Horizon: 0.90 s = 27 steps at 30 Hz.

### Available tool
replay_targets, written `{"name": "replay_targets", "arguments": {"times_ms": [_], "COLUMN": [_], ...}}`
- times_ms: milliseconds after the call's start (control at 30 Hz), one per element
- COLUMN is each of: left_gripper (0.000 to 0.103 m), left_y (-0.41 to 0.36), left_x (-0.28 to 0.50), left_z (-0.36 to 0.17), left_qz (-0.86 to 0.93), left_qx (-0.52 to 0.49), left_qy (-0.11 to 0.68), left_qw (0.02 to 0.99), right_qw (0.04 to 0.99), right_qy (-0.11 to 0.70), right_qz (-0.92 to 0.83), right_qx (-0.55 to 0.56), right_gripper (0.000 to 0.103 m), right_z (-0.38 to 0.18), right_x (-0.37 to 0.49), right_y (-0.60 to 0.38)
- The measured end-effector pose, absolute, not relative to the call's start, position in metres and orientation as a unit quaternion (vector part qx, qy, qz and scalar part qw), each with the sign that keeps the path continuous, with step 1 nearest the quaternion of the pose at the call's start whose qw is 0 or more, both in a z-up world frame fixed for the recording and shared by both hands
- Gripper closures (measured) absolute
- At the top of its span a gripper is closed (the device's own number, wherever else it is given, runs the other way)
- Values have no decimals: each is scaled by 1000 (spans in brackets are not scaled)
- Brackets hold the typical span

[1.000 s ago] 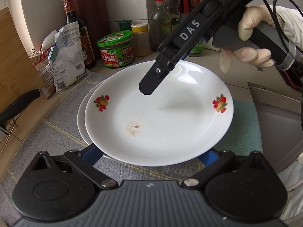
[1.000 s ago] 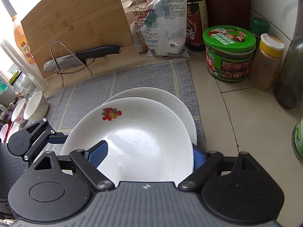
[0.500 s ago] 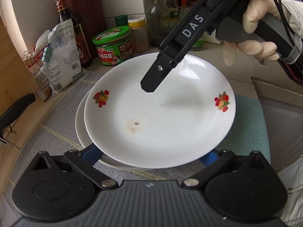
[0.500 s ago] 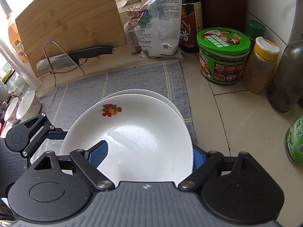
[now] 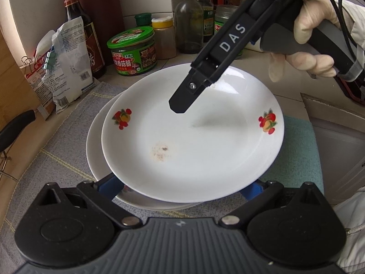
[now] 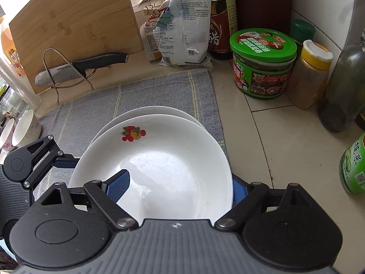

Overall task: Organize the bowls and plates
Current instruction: 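Lower the fruit-print plate onto the stacked white plates with the right gripper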

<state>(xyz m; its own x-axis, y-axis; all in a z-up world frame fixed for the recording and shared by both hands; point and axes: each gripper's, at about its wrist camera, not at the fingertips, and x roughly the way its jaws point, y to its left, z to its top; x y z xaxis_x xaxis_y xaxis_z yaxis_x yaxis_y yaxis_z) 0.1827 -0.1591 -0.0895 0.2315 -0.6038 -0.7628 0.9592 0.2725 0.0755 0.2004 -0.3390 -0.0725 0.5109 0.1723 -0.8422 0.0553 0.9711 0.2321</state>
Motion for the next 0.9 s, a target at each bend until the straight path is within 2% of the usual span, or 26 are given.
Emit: {"name": "replay_targets", "arguments": {"times_ms": [767,900], "left_gripper": [1,1], "left_y": [-157,-155], "left_x": [186,186], "left_z": [-85,-84], "left_qz": [-534,-532], "left_qx": [286,289], "left_qy": [328,325], "left_qw": [725,727], "right_qw": [851,851], "right_qy": [509,509], "right_qz": [18,20], "right_qx": [127,130], "right_gripper": [9,5], "right_z": [-69,-68], "right_x": [201,201], "right_y": [-337,-337]}}
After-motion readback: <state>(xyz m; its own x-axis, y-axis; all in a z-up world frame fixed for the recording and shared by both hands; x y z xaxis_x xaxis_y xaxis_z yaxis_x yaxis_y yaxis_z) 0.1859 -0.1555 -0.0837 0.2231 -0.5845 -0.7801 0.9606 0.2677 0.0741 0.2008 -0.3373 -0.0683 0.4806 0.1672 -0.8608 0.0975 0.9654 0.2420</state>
